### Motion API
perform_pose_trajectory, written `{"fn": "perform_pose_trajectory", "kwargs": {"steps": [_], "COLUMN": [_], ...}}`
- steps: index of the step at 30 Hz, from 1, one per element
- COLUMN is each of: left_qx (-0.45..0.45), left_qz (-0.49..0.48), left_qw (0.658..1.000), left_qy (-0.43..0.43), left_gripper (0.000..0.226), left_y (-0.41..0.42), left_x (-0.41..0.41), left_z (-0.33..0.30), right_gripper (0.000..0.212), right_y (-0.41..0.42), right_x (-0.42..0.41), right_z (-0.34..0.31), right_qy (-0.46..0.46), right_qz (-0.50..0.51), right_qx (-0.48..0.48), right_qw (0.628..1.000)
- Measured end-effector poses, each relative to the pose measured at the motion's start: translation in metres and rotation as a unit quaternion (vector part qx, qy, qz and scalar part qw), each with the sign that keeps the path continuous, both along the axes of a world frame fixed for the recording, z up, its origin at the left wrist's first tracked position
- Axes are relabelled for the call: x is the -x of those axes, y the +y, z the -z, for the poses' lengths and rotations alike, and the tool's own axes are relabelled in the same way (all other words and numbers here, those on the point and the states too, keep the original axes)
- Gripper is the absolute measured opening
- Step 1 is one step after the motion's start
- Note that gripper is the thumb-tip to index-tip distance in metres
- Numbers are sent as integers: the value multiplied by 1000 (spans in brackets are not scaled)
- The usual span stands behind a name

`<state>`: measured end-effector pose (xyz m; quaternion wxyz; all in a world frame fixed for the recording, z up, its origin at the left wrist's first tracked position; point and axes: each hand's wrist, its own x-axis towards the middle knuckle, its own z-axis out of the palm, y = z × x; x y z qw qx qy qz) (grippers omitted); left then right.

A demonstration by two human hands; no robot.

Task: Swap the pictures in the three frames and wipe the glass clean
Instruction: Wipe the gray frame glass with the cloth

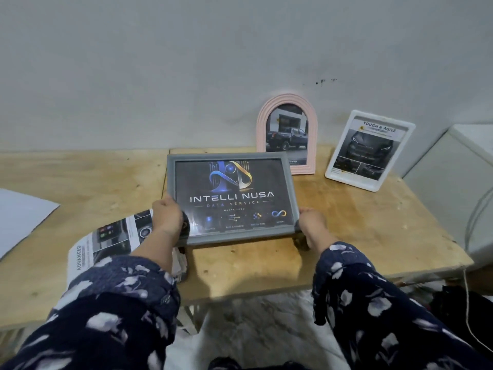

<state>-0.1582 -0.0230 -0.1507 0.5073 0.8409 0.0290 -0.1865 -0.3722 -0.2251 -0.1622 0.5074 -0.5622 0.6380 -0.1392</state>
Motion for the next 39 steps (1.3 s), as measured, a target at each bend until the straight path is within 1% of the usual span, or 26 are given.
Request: {"fn": "perform_pose_trajectory", "kwargs": {"steps": [2, 6, 9, 11, 14, 15, 17, 19, 21, 23, 24, 25, 26, 27, 28, 29, 30, 31, 32, 34, 35, 36, 38, 39], "left_qx": [46, 68, 79, 89, 81, 80, 74, 64, 60, 53, 48, 38, 33, 32, 35, 38, 37, 35, 42, 52, 50, 56, 78, 85], "left_qz": [-26, -100, -163, -200, -247, -261, -291, -336, -370, -409, -424, -438, -451, -462, -471, -477, -482, -488, -490, -486, -483, -480, -462, -454], "left_qw": [998, 991, 981, 973, 960, 956, 946, 930, 915, 895, 888, 881, 874, 867, 861, 857, 854, 851, 851, 855, 857, 860, 869, 873], "left_qy": [-19, -57, -64, -74, -103, -109, -124, -137, -149, -168, -174, -177, -181, -186, -190, -192, -192, -188, -185, -177, -172, -167, -158, -153], "left_gripper": [46, 44, 48, 46, 43, 43, 41, 36, 34, 32, 32, 32, 33, 34, 34, 34, 34, 34, 35, 37, 38, 39, 38, 38], "left_y": [15, 53, 87, 105, 132, 142, 162, 186, 206, 226, 235, 244, 253, 261, 267, 271, 275, 278, 278, 275, 272, 268, 258, 252], "left_x": [-13, -37, -58, -69, -86, -91, -101, -113, -121, -127, -128, -130, -132, -133, -133, -134, -135, -136, -137, -138, -139, -139, -144, -148], "left_z": [-6, -18, -25, -32, -41, -44, -50, -57, -64, -71, -73, -74, -75, -75, -74, -72, -71, -68, -67, -62, -61, -60, -57, -55], "right_gripper": [33, 29, 29, 29, 33, 37, 51, 61, 58, 45, 43, 46, 48, 47, 42, 37, 33, 32, 32, 37, 37, 36, 35, 36], "right_y": [9, 30, 45, 52, 64, 68, 77, 89, 102, 123, 133, 142, 151, 157, 163, 166, 168, 169, 168, 165, 164, 163, 154, 149], "right_x": [-22, -72, -115, -144, -189, -203, -230, -263, -284, -304, -310, -317, -323, -325, -324, -321, -323, -324, -323, -329, -332, -333, -339, -344], "right_z": [-11, -30, -39, -40, -36, -34, -32, -31, -29, -22, -15, -7, 2, 12, 19, 21, 25, 27, 22, 12, 4, -4, -19, -26], "right_qy": [-43, -79, -95, -100, -84, -82, -82, -87, -94, -120, -117, -106, -85, -43, 1, 36, 63, 84, 106, 124, 109, 73, -38, -80], "right_qz": [-19, -79, -154, -197, -261, -284, -330, -383, -424, -460, -491, -538, -593, -656, -710, -740, -747, -743, -738, -738, -735, -715, -615, -559], "right_qx": [1, 19, 46, 65, 84, 92, 111, 135, 155, 143, 147, 157, 164, 185, 224, 280, 336, 360, 360, 302, 255, 202, 109, 77], "right_qw": [999, 994, 983, 973, 958, 951, 934, 910, 887, 868, 850, 821, 783, 731, 667, 611, 570, 558, 561, 590, 619, 666, 780, 821]}}
